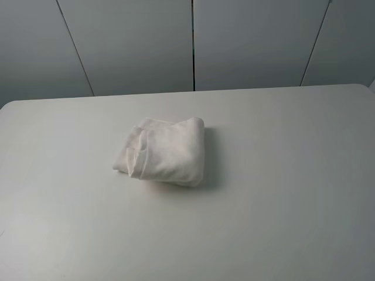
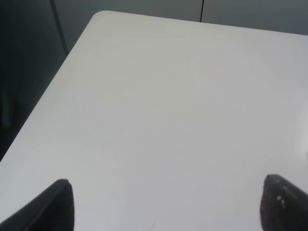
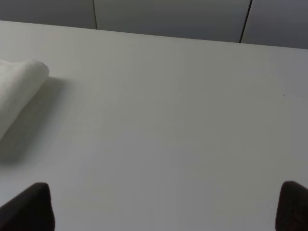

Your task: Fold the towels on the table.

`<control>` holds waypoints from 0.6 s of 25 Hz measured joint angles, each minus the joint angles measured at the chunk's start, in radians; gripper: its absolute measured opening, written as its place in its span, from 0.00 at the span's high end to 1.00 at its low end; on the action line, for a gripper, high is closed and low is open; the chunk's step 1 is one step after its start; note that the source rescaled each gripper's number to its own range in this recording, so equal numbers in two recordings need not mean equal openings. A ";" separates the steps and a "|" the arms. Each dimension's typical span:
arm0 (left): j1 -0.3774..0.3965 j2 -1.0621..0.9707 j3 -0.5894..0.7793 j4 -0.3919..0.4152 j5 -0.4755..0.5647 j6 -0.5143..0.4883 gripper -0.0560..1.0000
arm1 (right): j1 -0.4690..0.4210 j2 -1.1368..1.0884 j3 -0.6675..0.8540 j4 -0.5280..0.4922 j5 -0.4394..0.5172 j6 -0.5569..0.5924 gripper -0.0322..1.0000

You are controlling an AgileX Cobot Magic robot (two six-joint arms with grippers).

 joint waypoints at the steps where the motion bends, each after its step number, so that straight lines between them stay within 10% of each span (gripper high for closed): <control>1: 0.000 0.000 0.000 0.000 0.000 0.000 0.00 | 0.000 0.000 0.000 0.000 0.000 0.002 0.00; 15: 0.000 0.000 0.000 0.000 0.000 0.000 0.00 | 0.000 0.000 0.000 0.000 0.000 0.008 0.00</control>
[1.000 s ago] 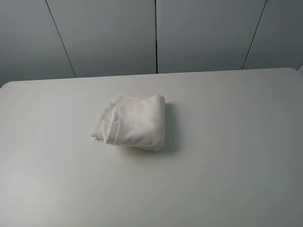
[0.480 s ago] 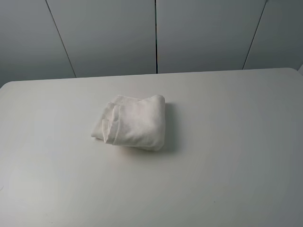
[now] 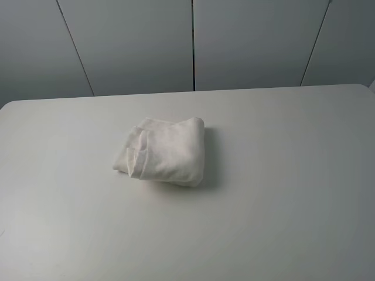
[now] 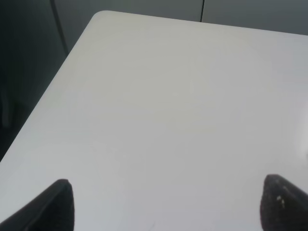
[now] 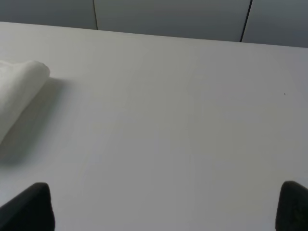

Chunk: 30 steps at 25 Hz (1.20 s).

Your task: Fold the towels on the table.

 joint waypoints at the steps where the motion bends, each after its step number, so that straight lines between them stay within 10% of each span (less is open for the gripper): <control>1: 0.000 0.000 0.000 0.000 0.000 0.000 0.00 | 0.000 0.000 0.000 0.000 0.000 0.001 0.00; 30: 0.000 0.000 0.000 0.000 0.000 0.000 0.00 | 0.000 0.000 0.000 0.000 0.000 0.011 0.00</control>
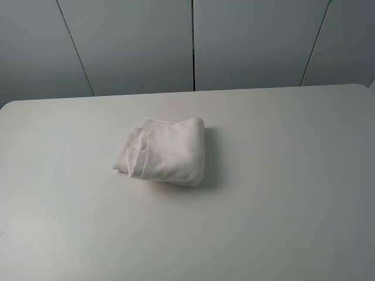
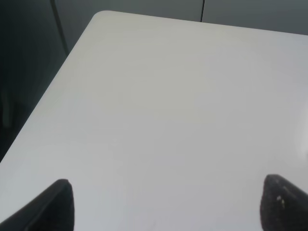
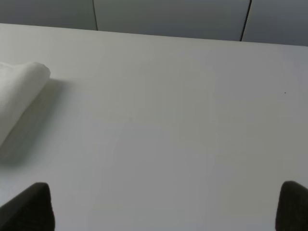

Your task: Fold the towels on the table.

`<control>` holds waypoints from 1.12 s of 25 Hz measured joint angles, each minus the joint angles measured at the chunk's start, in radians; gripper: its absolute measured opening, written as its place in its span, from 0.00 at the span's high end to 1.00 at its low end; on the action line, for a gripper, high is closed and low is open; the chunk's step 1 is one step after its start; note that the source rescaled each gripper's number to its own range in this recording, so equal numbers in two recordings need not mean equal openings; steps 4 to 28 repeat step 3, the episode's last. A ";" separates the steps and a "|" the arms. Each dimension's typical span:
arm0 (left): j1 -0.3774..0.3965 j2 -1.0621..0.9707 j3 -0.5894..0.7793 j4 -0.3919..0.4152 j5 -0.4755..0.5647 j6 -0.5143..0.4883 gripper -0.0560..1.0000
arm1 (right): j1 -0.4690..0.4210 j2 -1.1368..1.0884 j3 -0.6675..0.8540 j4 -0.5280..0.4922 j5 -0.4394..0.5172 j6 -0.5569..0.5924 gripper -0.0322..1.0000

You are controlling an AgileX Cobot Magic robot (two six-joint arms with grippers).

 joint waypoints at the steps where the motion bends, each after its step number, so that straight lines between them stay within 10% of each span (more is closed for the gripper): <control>1: 0.000 0.000 0.000 0.000 0.000 0.000 0.00 | 0.000 0.000 0.000 0.000 0.000 0.000 0.00; 28: 0.000 0.000 0.000 0.000 0.000 0.000 0.00 | 0.000 0.000 0.000 0.000 0.000 0.000 0.00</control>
